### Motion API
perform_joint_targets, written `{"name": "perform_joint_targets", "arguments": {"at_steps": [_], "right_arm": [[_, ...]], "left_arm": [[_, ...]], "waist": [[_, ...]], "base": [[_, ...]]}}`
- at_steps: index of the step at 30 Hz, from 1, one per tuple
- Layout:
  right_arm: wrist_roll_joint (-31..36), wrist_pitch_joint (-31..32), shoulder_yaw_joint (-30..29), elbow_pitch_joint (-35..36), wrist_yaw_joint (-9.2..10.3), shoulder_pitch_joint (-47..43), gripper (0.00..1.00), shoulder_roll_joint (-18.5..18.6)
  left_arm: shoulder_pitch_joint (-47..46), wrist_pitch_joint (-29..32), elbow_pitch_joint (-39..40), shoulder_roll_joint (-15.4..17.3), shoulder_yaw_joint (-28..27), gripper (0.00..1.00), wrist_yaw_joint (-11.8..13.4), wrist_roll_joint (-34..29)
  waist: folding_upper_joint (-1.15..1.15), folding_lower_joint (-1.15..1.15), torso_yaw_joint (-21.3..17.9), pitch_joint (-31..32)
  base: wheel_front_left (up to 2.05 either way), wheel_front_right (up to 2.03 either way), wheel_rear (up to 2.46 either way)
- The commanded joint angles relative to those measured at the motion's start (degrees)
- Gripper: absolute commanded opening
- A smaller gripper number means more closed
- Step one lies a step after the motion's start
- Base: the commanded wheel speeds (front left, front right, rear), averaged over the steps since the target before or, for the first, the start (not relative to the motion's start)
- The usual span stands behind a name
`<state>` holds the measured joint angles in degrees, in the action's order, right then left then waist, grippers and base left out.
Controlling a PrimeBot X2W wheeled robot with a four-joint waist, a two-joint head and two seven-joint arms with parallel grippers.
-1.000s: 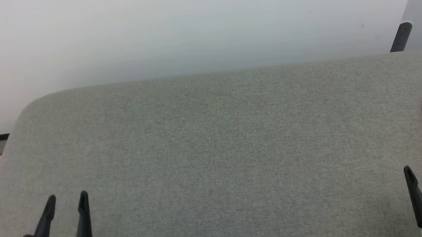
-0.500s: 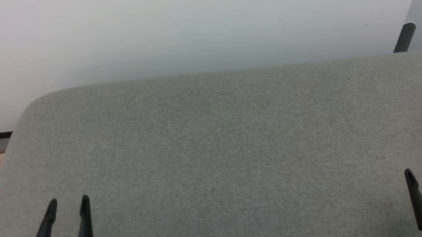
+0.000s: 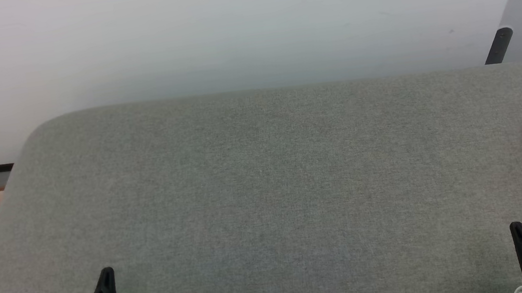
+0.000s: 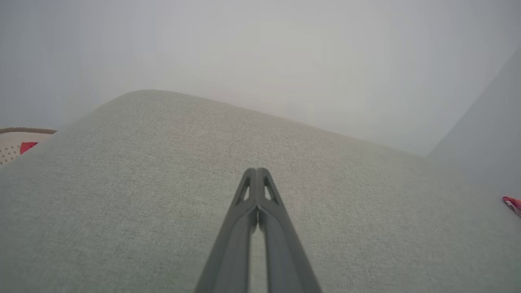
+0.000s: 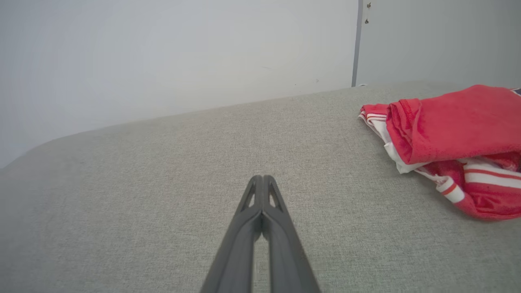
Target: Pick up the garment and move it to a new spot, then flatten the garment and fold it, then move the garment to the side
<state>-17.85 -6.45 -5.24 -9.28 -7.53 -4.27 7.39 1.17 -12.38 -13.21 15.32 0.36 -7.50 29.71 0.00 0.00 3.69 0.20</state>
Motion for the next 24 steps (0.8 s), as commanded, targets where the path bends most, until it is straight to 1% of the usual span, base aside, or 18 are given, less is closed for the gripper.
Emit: {"name": "perform_joint_targets", "arguments": {"at_steps": [1, 11, 24], "right_arm": [[-3.2, 0.4, -0.3, 0.6, 0.01, 1.4, 0.0, 0.2], [-13.2, 2.1, -0.4, 0.0, 0.01, 2.7, 0.0, -0.5], [-24.6, 4.1, -0.6, -0.8, 0.02, 4.2, 0.0, -1.2]], "left_arm": [[-1.5, 0.6, 0.8, 0.2, -0.7, 0.0, 0.0, 2.7], [-2.4, 3.2, 0.6, -1.6, -1.6, 0.0, 0.0, 11.1], [-3.4, 6.1, 0.4, -3.5, -2.6, 0.0, 0.0, 20.7]], "waist": [[0.0, 0.0, -0.1, 0.0], [0.0, 0.0, -0.4, 0.0], [0.0, 0.0, -0.8, -0.1]], "base": [[0.0, 0.0, 0.0], [0.0, 0.0, 0.0], [0.0, 0.0, 0.0]]}}
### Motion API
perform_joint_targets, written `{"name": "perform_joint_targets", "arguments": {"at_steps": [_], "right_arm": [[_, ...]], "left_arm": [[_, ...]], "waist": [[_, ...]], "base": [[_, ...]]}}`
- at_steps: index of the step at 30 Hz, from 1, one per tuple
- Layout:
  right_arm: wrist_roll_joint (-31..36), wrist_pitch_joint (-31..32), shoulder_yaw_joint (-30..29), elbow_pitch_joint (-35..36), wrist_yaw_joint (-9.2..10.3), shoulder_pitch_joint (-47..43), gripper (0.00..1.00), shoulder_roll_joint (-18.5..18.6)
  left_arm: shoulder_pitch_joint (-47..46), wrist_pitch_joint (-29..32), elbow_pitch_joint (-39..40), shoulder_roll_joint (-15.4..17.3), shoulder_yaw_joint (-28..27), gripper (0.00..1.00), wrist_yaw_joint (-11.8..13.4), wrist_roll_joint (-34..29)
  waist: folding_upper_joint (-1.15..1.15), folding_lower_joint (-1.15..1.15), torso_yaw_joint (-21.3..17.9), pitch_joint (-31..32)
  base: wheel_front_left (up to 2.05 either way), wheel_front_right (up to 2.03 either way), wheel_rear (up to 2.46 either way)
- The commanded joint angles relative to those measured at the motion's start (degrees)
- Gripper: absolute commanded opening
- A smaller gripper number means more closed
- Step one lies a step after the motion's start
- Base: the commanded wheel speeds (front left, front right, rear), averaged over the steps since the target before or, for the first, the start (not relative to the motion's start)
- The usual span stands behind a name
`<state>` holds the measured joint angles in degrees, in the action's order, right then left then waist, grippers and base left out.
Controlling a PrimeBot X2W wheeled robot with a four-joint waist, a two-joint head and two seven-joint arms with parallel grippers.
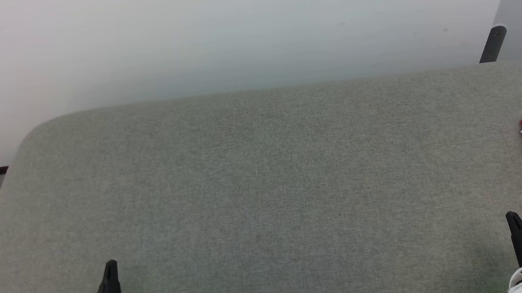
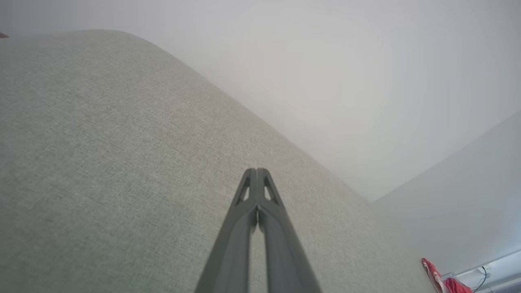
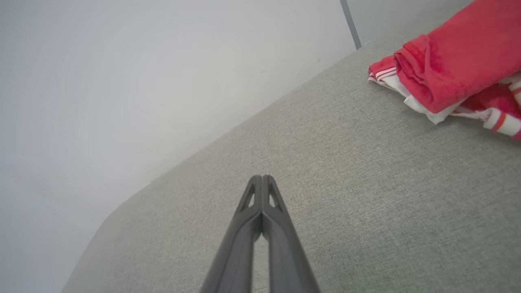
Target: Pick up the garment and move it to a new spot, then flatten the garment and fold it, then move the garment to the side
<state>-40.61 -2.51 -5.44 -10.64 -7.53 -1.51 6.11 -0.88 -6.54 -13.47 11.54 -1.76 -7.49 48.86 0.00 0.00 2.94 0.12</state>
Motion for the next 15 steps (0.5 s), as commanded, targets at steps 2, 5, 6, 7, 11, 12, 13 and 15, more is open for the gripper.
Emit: {"name": "perform_joint_targets", "arguments": {"at_steps": [2, 5, 6, 7, 11, 12, 13, 15], "right_arm": [[-3.4, 0.5, -0.4, 0.4, 0.02, 1.7, 0.0, -0.1], [-5.7, 0.9, -0.4, 0.3, 0.02, 2.0, 0.0, -0.2], [-5.7, 0.9, -0.4, 0.3, 0.02, 2.0, 0.0, -0.2], [-6.5, 1.0, -0.4, 0.2, 0.02, 2.1, 0.0, -0.2], [-9.5, 1.5, -0.5, 0.0, 0.02, 2.6, 0.0, -0.4], [-10.3, 1.7, -0.5, -0.1, 0.02, 2.7, 0.0, -0.5], [-11.0, 1.8, -0.5, -0.1, 0.02, 2.8, 0.0, -0.5], [-12.4, 2.1, -0.5, -0.3, 0.03, 2.9, 0.0, -0.6]], "left_arm": [[-1.5, 0.7, 0.6, 0.0, -0.6, 0.0, 0.0, 2.8], [-1.7, 1.3, 0.6, -0.5, -0.9, 0.0, 0.0, 4.8], [-1.7, 1.3, 0.6, -0.5, -0.9, 0.0, 0.0, 4.8], [-1.8, 1.5, 0.6, -0.6, -0.9, 0.0, 0.0, 5.5], [-2.1, 2.3, 0.5, -1.1, -1.2, 0.0, 0.0, 8.0], [-2.1, 2.4, 0.5, -1.3, -1.3, 0.0, 0.0, 8.6], [-2.2, 2.6, 0.5, -1.4, -1.3, 0.0, 0.0, 9.2], [-2.3, 3.0, 0.4, -1.6, -1.5, 0.0, 0.0, 10.4]], "waist": [[0.0, 0.0, -0.1, 0.0], [0.0, 0.0, -0.2, 0.0], [0.0, 0.0, -0.2, 0.0], [0.0, 0.0, -0.2, 0.0], [0.0, 0.0, -0.3, 0.0], [0.0, 0.0, -0.4, 0.0], [0.0, 0.0, -0.4, 0.0], [0.0, 0.0, -0.5, 0.0]], "base": [[0.0, 0.0, 0.0], [0.0, 0.0, 0.0], [0.0, 0.0, 0.0], [0.0, 0.0, 0.0], [0.0, 0.0, 0.0], [0.0, 0.0, 0.0], [0.0, 0.0, 0.0], [0.0, 0.0, 0.0]]}}
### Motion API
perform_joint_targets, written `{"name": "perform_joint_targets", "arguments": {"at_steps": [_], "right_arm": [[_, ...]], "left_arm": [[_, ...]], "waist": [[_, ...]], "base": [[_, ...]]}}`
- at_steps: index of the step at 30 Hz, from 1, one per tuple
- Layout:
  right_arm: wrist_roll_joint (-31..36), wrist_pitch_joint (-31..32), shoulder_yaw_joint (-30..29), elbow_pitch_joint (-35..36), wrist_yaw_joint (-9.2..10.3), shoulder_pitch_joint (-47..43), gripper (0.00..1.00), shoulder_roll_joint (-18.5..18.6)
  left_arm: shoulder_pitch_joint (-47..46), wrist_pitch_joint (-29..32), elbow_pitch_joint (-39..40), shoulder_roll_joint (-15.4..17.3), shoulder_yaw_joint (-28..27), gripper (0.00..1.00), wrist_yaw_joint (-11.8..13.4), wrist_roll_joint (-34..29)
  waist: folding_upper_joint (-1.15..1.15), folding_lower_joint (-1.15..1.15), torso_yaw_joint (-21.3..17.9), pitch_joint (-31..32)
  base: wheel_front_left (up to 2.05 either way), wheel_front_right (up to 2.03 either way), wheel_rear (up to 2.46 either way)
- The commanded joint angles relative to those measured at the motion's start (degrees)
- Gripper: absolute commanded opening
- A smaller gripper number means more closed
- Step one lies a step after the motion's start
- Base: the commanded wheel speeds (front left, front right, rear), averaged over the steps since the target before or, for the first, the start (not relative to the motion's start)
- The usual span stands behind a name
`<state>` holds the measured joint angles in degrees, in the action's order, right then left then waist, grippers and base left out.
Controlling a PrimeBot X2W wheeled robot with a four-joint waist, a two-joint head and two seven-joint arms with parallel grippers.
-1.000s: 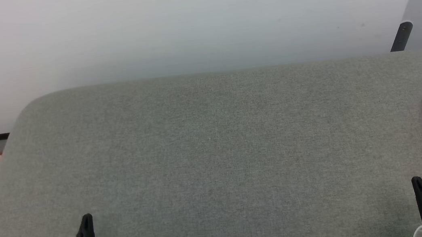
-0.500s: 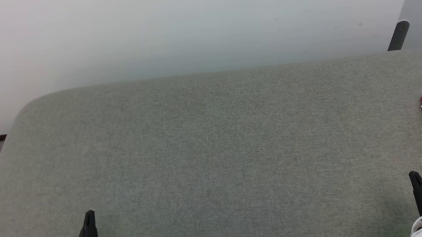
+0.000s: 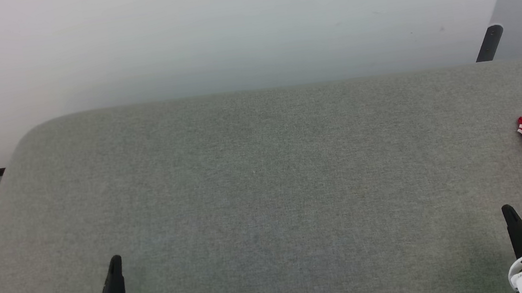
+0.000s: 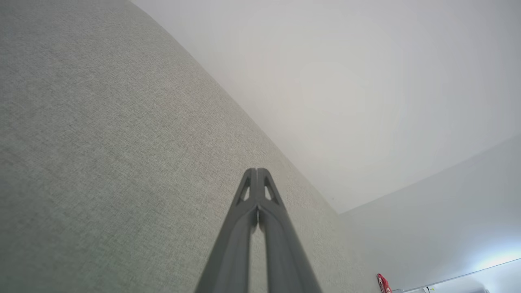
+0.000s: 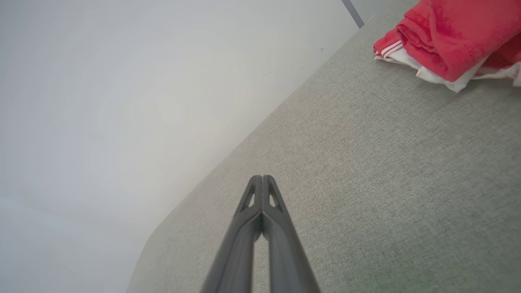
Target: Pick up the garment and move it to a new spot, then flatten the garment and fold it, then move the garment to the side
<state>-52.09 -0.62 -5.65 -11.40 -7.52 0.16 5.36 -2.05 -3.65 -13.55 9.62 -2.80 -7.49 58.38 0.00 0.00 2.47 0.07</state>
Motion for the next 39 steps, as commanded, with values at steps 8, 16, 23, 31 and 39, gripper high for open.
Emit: {"name": "perform_joint_targets", "arguments": {"at_steps": [8, 16, 23, 31, 39], "right_arm": [[-6.4, 1.2, -0.4, 0.1, 0.02, 2.0, 0.0, -0.2], [-11.3, 2.1, -0.5, -0.3, 0.02, 2.6, 0.0, -0.6], [-15.4, 2.8, -0.6, -0.7, 0.03, 3.2, 0.0, -0.9], [-19.9, 3.6, -0.6, -1.0, 0.03, 3.7, 0.0, -1.2], [-24.0, 4.3, -0.7, -1.3, 0.03, 4.3, 0.0, -1.4]], "left_arm": [[-1.6, 1.5, 0.4, -0.7, -0.9, 0.0, 0.0, 5.5], [-2.0, 2.8, 0.3, -1.6, -1.3, 0.0, 0.0, 9.6], [-2.4, 3.9, 0.2, -2.3, -1.7, 0.0, 0.0, 13.1], [-2.8, 5.1, 0.1, -3.1, -2.1, 0.0, 0.0, 16.8], [-3.1, 6.1, 0.0, -3.9, -2.5, 0.0, 0.0, 20.2]], "waist": [[0.0, 0.0, -0.3, 0.0], [0.0, 0.0, -0.5, -0.1], [0.0, 0.0, -0.7, -0.1], [0.0, 0.0, -1.0, -0.1], [0.0, 0.0, -1.2, -0.1]], "base": [[0.0, 0.0, 0.0], [0.0, 0.0, 0.0], [0.0, 0.0, 0.0], [0.0, 0.0, 0.0], [0.0, 0.0, 0.0]]}}
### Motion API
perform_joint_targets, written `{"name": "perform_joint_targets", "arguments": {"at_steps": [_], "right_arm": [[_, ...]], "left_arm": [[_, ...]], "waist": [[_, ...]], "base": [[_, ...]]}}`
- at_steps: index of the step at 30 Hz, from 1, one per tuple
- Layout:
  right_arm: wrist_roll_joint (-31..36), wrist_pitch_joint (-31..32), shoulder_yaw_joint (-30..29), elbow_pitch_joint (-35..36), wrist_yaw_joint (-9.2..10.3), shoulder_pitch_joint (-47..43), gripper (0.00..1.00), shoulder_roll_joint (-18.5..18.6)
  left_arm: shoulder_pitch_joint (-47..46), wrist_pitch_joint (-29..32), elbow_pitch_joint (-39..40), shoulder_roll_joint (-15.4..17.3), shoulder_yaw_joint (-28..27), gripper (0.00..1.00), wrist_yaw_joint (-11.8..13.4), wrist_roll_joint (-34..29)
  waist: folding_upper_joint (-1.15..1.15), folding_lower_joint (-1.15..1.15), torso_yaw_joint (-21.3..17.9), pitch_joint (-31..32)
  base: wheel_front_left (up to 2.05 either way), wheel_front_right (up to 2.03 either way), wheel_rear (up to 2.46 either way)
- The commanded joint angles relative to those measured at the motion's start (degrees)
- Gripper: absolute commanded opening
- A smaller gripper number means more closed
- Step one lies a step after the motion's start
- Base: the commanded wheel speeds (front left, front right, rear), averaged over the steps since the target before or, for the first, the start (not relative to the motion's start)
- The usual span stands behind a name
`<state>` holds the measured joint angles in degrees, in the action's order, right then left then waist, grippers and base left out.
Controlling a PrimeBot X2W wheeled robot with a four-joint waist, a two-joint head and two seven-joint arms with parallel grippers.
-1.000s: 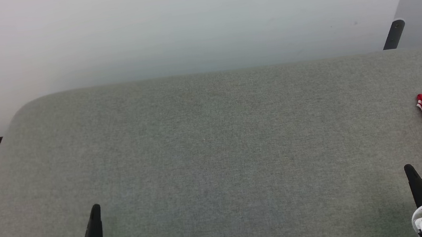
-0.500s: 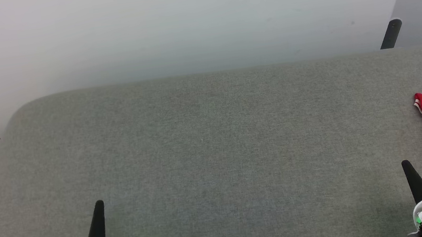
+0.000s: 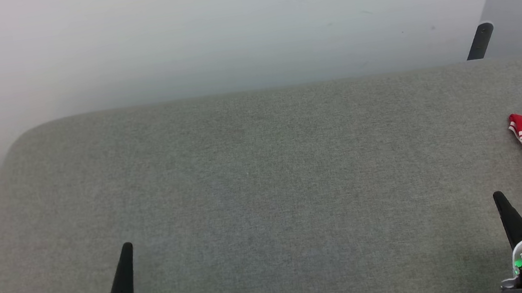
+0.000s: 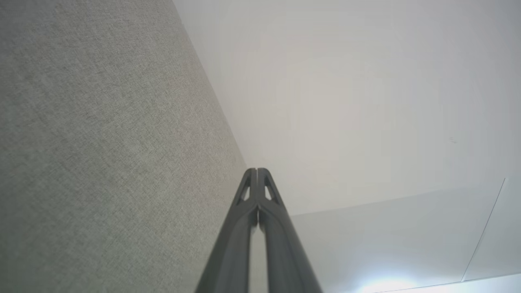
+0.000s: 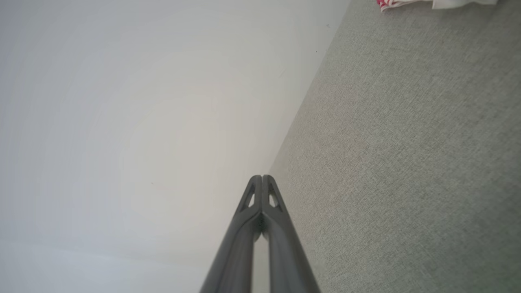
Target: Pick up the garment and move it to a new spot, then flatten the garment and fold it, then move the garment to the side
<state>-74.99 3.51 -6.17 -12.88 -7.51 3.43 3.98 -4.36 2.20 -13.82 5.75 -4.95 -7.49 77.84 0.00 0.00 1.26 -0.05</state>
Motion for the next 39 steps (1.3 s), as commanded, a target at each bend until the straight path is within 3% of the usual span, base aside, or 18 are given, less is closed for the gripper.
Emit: {"name": "perform_joint_targets", "arguments": {"at_steps": [1, 39], "right_arm": [[-1.5, 0.3, -0.2, 0.1, 0.02, 1.1, 0.0, -0.1], [-17.3, 3.1, -0.4, -1.2, 0.02, 3.2, 0.0, -1.2]], "left_arm": [[-0.8, 0.3, 0.2, -0.1, -0.4, 0.0, 0.0, 1.1], [-2.1, 4.5, -0.2, -3.0, -1.7, 0.0, 0.0, 14.4]], "waist": [[0.0, 0.0, -0.1, 0.0], [0.0, 0.0, -1.2, -0.1]], "base": [[0.0, 0.0, 0.0], [0.0, 0.0, 0.0]]}}
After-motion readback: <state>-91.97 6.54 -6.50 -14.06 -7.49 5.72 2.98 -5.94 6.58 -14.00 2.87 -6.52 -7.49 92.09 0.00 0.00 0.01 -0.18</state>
